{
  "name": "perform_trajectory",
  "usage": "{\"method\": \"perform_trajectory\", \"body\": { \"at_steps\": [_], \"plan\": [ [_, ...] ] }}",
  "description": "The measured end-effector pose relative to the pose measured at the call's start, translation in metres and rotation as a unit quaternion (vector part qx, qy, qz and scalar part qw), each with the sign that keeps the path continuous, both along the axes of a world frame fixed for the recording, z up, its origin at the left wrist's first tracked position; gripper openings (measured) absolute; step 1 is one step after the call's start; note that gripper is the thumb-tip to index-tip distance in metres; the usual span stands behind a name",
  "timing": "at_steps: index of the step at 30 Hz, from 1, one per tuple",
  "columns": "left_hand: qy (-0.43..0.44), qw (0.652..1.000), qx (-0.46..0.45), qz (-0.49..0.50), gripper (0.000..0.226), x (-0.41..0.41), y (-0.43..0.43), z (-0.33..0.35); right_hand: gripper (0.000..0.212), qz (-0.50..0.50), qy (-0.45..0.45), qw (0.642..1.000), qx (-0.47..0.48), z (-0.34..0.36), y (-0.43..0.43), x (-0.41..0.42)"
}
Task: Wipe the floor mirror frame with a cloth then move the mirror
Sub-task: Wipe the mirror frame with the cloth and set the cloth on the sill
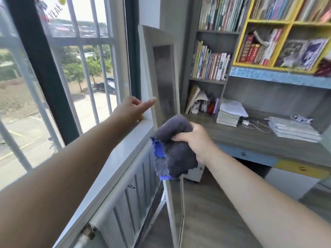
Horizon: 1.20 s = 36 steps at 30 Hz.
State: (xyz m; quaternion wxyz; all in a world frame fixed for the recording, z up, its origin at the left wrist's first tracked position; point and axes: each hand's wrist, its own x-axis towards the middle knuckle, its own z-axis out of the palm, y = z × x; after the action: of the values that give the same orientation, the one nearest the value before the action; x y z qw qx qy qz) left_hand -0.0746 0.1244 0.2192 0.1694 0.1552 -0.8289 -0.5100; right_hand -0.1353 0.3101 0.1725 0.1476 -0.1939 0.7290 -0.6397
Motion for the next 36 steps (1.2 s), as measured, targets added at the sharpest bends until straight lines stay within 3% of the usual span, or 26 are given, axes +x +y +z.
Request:
{"method": "perform_trajectory", "body": {
  "at_steps": [2,5,8,12,18,22,29,32,36],
  "plan": [
    [0.072,0.997,0.039,0.017,0.036,-0.006,0.004,0.013,0.027,-0.066,-0.006,0.996,-0.063,0.017,0.001,-0.011],
    [0.111,0.99,0.081,-0.01,0.057,-0.018,0.01,0.026,0.037,-0.157,0.005,0.978,-0.134,0.043,-0.004,-0.022],
    [0.16,0.98,0.114,-0.024,0.063,-0.029,0.015,0.037,0.041,-0.217,0.062,0.962,-0.153,0.07,-0.017,-0.028],
    [0.214,0.96,0.178,-0.018,0.062,-0.038,0.019,0.06,0.034,-0.227,0.163,0.946,-0.165,0.119,-0.046,-0.035],
    [0.192,0.944,0.266,0.02,0.076,-0.048,0.013,0.068,0.042,-0.198,0.325,0.911,-0.159,0.166,-0.087,-0.032],
    [0.229,0.92,0.31,-0.071,0.06,-0.046,0.018,0.073,0.046,-0.088,0.342,0.928,-0.121,0.14,-0.101,-0.02],
    [0.23,0.908,0.335,-0.101,0.058,-0.053,0.003,0.062,0.055,-0.067,0.334,0.934,-0.104,0.054,-0.089,-0.019],
    [0.191,0.939,0.267,-0.101,0.094,-0.053,0.0,0.06,0.055,-0.081,0.288,0.952,-0.059,-0.004,-0.08,-0.016],
    [0.234,0.959,0.148,-0.066,0.066,-0.056,0.001,0.053,0.05,-0.118,0.227,0.966,-0.039,-0.041,-0.071,-0.01]
  ]
}}
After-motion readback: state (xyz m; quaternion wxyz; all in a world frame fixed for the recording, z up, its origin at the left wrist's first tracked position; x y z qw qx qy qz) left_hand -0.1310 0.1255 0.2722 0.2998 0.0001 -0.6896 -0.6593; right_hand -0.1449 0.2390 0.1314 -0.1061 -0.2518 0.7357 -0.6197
